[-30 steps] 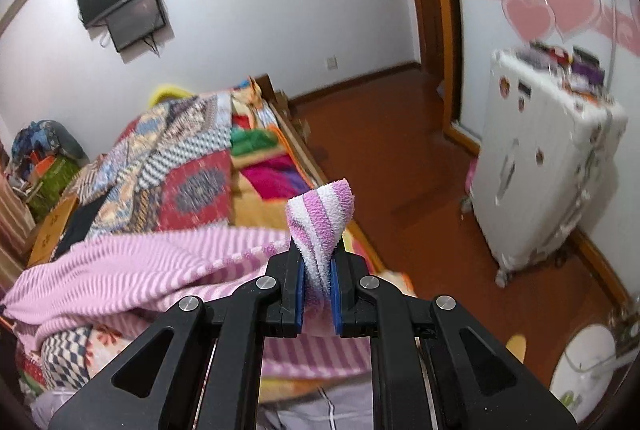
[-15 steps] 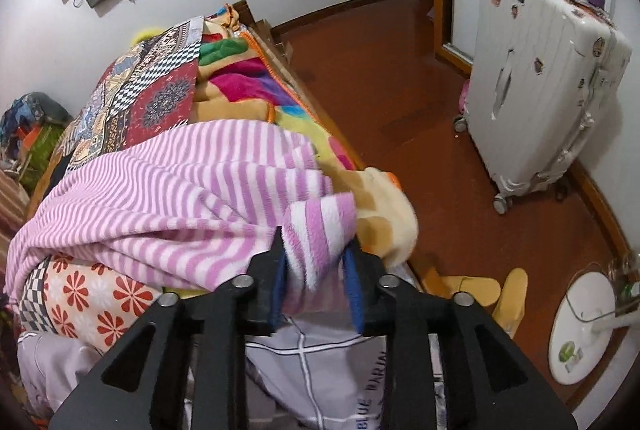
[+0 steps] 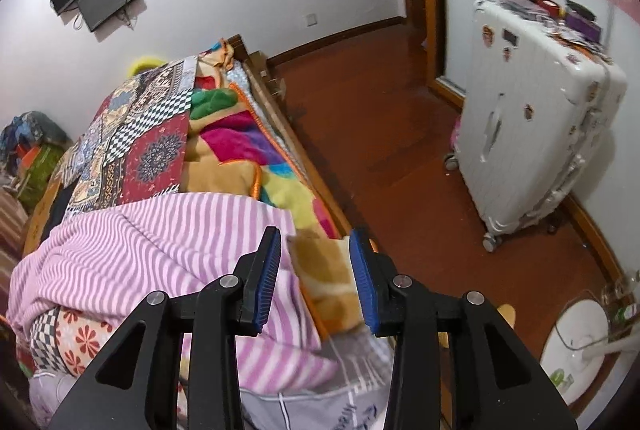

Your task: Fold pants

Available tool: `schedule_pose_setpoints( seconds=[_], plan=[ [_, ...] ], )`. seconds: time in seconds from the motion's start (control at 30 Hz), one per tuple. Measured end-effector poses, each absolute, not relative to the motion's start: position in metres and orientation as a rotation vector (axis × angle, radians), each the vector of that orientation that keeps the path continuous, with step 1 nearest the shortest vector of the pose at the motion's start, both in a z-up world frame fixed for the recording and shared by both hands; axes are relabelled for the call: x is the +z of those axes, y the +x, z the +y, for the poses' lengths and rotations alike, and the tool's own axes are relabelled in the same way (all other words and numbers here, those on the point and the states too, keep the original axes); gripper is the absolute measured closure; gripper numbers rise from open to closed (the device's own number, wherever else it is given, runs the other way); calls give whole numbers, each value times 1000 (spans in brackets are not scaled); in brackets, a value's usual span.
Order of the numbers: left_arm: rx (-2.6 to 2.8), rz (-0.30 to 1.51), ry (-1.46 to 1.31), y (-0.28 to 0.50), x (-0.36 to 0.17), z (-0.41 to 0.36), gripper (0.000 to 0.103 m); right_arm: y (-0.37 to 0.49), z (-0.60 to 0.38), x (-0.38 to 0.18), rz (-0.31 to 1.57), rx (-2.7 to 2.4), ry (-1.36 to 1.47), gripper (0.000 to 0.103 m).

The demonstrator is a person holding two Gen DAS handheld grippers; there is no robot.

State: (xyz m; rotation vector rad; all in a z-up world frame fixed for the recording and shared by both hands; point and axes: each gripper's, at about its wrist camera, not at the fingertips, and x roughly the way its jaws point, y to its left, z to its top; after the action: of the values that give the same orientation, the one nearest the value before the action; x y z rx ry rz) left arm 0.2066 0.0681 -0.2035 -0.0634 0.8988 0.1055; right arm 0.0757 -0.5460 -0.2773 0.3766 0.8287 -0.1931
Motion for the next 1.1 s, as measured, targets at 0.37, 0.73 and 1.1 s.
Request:
schedule_pose_setpoints(
  seconds=[0.37,0.73,1.1],
  plan=[
    [-266,911,107,283,-221,-119,48,115,-528,-319,962,-78,356,62],
    [-484,1076,228,289,-296,-227,47,115,-521,-336,990,-18,320,88],
    [-490,1154,259,273,-330,-239,43,110,-531,-295,816,-48,309,99]
  ],
)
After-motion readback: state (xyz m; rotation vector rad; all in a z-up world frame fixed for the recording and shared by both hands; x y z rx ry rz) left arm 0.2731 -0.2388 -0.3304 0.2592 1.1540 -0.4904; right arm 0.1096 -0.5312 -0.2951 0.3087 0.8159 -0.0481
